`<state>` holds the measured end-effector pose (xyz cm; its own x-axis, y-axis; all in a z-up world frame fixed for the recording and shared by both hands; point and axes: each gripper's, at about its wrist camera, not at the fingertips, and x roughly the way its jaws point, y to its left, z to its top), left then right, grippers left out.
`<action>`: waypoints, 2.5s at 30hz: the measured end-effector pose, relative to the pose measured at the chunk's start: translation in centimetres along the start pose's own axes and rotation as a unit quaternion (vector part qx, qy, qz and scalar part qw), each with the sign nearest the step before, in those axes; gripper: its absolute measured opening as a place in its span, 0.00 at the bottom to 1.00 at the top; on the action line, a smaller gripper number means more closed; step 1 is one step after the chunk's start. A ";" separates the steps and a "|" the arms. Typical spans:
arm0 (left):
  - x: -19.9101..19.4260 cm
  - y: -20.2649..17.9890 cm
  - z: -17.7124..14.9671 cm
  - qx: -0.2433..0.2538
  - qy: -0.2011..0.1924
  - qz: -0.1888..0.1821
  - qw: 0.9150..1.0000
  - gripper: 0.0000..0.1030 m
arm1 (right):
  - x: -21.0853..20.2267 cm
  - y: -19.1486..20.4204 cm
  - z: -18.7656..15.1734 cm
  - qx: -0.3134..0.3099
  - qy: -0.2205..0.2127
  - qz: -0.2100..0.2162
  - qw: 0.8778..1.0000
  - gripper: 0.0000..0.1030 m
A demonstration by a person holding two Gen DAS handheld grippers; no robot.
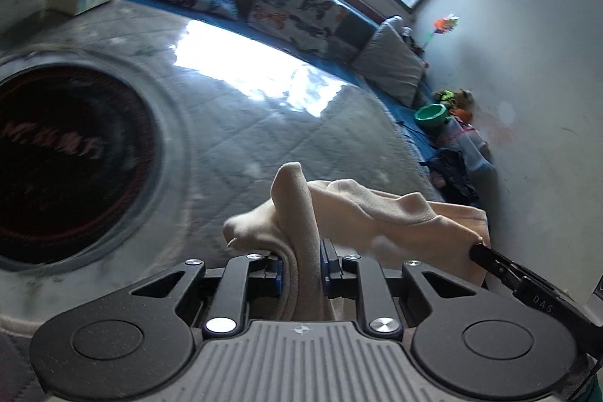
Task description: Fold clothes
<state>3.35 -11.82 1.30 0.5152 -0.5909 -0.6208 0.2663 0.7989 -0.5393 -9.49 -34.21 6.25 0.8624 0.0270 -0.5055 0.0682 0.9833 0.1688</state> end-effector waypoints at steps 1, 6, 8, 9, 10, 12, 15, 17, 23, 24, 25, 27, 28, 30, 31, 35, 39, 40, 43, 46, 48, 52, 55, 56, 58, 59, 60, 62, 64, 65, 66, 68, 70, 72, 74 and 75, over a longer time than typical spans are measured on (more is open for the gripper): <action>0.2 -0.5 0.1 0.005 0.001 -0.004 1.000 0.19 | -0.5 -0.2 0.1 -0.001 -0.004 -0.005 1.000 0.11; 1.3 -3.2 0.4 0.029 0.006 -0.024 0.999 0.19 | -2.9 -1.9 0.9 0.001 -0.025 -0.038 0.999 0.11; 2.0 -4.3 0.4 0.034 0.011 -0.030 0.999 0.19 | -3.6 -2.6 1.1 0.002 -0.030 -0.050 0.998 0.11; 2.3 -4.8 0.4 0.038 0.013 -0.034 0.999 0.19 | -4.0 -3.0 1.2 0.003 -0.032 -0.056 0.998 0.11; 2.6 -5.4 0.4 0.041 0.016 -0.037 0.998 0.19 | -4.4 -3.5 1.2 0.004 -0.033 -0.063 0.997 0.11; 3.2 -6.5 0.6 0.046 0.018 -0.042 0.998 0.19 | -4.9 -4.3 1.4 0.007 -0.036 -0.075 0.997 0.11; 3.9 -7.9 1.0 0.055 0.019 -0.046 0.997 0.19 | -5.4 -5.5 1.5 0.013 -0.039 -0.088 0.995 0.11; 4.4 -8.5 1.2 0.059 0.022 -0.047 0.997 0.19 | -5.6 -6.3 1.6 0.018 -0.042 -0.095 0.994 0.11; 5.9 -10.3 1.7 0.069 0.032 -0.048 0.996 0.19 | -5.2 -8.1 1.6 0.026 -0.041 -0.109 0.993 0.11; 6.2 -10.5 1.7 0.070 0.034 -0.048 0.996 0.19 | -5.1 -8.4 1.6 0.026 -0.040 -0.111 0.993 0.11; 6.4 -10.6 1.5 0.070 0.037 -0.046 0.996 0.19 | -5.1 -8.5 1.6 0.026 -0.039 -0.113 0.993 0.11; 6.7 -10.8 1.3 0.070 0.042 -0.043 0.996 0.19 | -4.7 -8.8 1.5 0.026 -0.035 -0.116 0.992 0.11; 7.0 -10.7 1.2 0.069 0.048 -0.042 0.996 0.19 | -4.6 -9.0 1.5 0.027 -0.032 -0.117 0.992 0.11; 7.7 -10.5 0.9 0.065 0.058 -0.039 0.995 0.19 | -4.2 -9.4 1.3 0.029 -0.026 -0.119 0.992 0.11; 8.0 -10.4 0.8 0.064 0.063 -0.038 0.995 0.19 | -3.9 -9.6 1.2 0.029 -0.022 -0.121 0.992 0.11; 9.2 -10.0 0.2 0.057 0.084 -0.033 0.994 0.19 | -2.5 -10.1 0.5 0.032 -0.001 -0.128 0.991 0.11; 10.4 -9.5 -0.3 0.051 0.105 -0.028 0.993 0.19 | -0.7 -11.0 -0.5 0.038 0.023 -0.143 0.989 0.11; 10.7 -9.4 -0.4 0.049 0.110 -0.027 0.992 0.19 | -0.4 -11.2 -0.7 0.040 0.028 -0.146 0.988 0.11; 11.6 -9.1 -0.8 0.045 0.125 -0.024 0.991 0.21 | 0.8 -11.7 -1.6 0.043 0.040 -0.154 0.986 0.11; 11.8 -8.7 -0.9 0.047 0.130 -0.021 0.990 0.23 | 1.7 -12.1 -2.2 0.047 0.050 -0.158 0.985 0.11; 12.1 -8.4 -1.2 0.048 0.136 -0.018 0.989 0.24 | 2.4 -12.4 -2.4 0.050 0.059 -0.160 0.984 0.11; 12.2 -8.2 -1.6 0.046 0.144 -0.029 0.988 0.24 | 3.7 -13.0 -3.2 0.047 0.085 -0.163 0.982 0.11; 12.0 -8.1 -1.8 0.059 0.163 -0.044 0.984 0.24 | 3.8 -12.7 -3.6 0.036 0.099 -0.163 0.981 0.12; 11.9 -8.2 -2.0 0.066 0.171 -0.048 0.982 0.24 | 3.6 -12.6 -3.6 0.032 0.105 -0.162 0.981 0.12; 11.5 -8.2 -2.4 0.081 0.183 -0.058 0.978 0.24 | 3.0 -12.3 -3.8 0.024 0.120 -0.159 0.980 0.12; 11.2 -8.2 -2.7 0.089 0.188 -0.062 0.976 0.24 | 2.7 -12.1 -3.9 0.020 0.126 -0.159 0.979 0.13; 10.9 -8.3 -2.8 0.096 0.189 -0.061 0.975 0.24 | 2.3 -12.1 -4.0 0.018 0.128 -0.162 0.978 0.15; 10.4 -8.6 -3.0 0.112 0.190 -0.058 0.974 0.35 | 1.5 -12.0 -4.1 0.019 0.125 -0.167 0.978 0.17; 9.7 -8.8 -2.8 0.128 0.171 -0.046 0.976 0.39 | 0.6 -11.9 -3.9 0.022 0.113 -0.169 0.979 0.17; 9.3 -9.0 -2.6 0.135 0.161 -0.042 0.977 0.40 | 0.1 -11.8 -3.8 0.022 0.106 -0.171 0.979 0.17; 9.1 -9.0 -2.3 0.136 0.151 -0.037 0.978 0.41 | -0.2 -11.6 -3.6 0.021 0.099 -0.173 0.980 0.17; 8.8 -9.1 -1.7 0.133 0.132 -0.030 0.982 0.42 | -0.8 -11.3 -2.9 0.016 0.085 -0.172 0.981 0.18; 8.9 -9.0 -1.0 0.122 0.118 -0.027 0.985 0.42 | -0.9 -10.9 -2.2 0.011 0.074 -0.162 0.984 0.19; 9.1 -9.0 -0.4 0.104 0.108 -0.025 0.988 0.43 | -0.6 -10.3 -1.8 0.006 0.072 -0.147 0.986 0.22; 9.8 -9.2 -0.1 0.095 0.105 -0.027 0.990 0.43 | 0.2 -9.7 -1.8 -0.003 0.076 -0.138 0.988 0.22; 10.2 -9.3 0.0 0.095 0.103 -0.025 0.990 0.43 | 0.8 -9.2 -2.0 -0.008 0.080 -0.131 0.988 0.22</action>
<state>6.14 -25.31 0.02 0.3256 -0.6248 -0.7096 0.4464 0.7632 -0.4671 -10.45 -42.90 2.64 0.7261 -0.2031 -0.6569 0.2699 0.9629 0.0006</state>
